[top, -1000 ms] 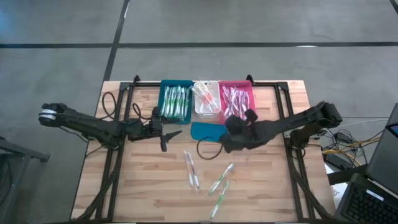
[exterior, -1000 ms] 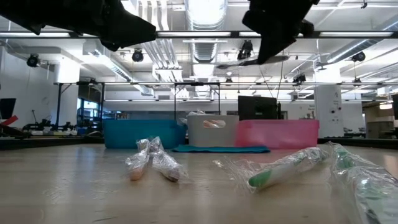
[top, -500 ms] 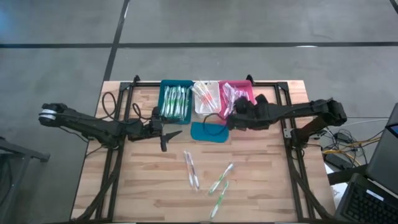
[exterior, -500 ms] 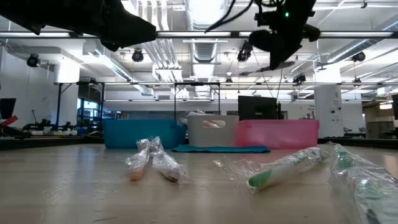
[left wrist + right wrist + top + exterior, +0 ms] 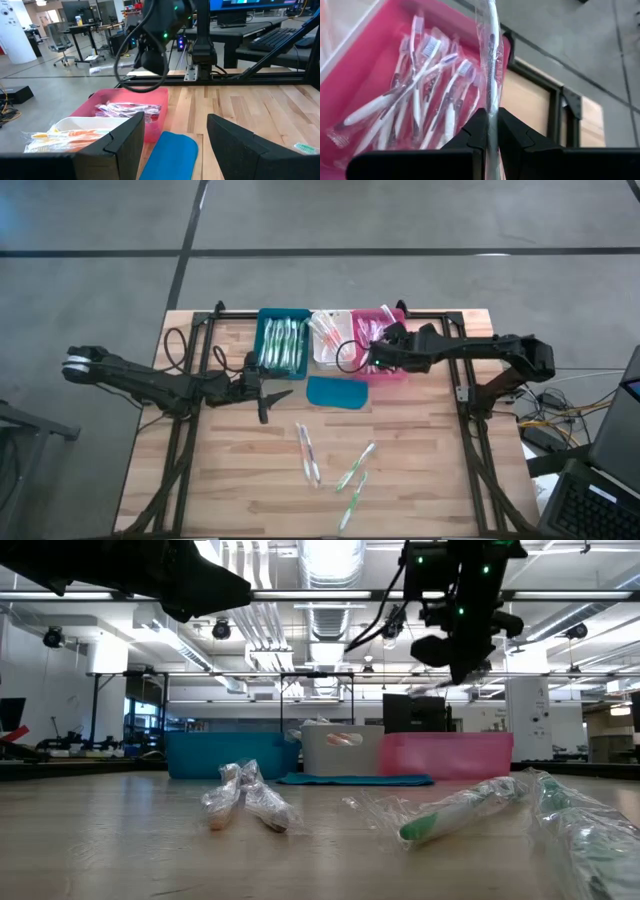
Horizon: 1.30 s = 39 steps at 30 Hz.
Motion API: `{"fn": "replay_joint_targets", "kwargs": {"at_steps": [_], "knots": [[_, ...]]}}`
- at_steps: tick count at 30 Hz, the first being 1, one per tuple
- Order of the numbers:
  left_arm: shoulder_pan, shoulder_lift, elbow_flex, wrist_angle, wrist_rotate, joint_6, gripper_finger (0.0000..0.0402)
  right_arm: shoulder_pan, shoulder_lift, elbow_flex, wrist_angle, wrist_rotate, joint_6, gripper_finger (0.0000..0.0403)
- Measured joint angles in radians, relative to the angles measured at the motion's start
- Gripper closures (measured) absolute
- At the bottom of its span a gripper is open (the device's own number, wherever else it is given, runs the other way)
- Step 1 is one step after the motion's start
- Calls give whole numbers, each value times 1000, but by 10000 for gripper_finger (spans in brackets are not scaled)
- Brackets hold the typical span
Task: Pick & Place Toothbrushes
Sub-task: Put the right purple toothbrush into the pink bin
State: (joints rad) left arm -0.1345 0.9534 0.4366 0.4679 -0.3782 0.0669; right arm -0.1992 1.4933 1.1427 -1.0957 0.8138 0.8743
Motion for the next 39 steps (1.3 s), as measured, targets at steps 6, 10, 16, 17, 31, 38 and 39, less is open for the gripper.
{"fn": "replay_joint_targets", "kwargs": {"at_steps": [6, 10, 16, 17, 31, 38, 39], "knots": [[0, 0, 0, 0, 0, 0, 182, -69, 0, -88, 181, -90, -93, 380], [0, 0, 0, 0, 0, 0, 182, -122, 0, -147, 281, -151, -132, 380], [0, 0, 0, 0, 0, 0, 182, -175, 0, -233, 452, -257, -183, 380], [0, 0, 0, -1, 0, 0, 182, -183, 0, -246, 482, -277, -187, 380], [0, 0, 0, 0, 0, 0, 182, -204, 0, -361, 635, -345, -174, 380], [0, 0, 0, 0, 0, 0, 182, -203, 1, -366, 642, -352, -151, 380], [0, 0, 0, 0, 0, 0, 181, -203, 4, -366, 642, -352, -149, 380]]}}
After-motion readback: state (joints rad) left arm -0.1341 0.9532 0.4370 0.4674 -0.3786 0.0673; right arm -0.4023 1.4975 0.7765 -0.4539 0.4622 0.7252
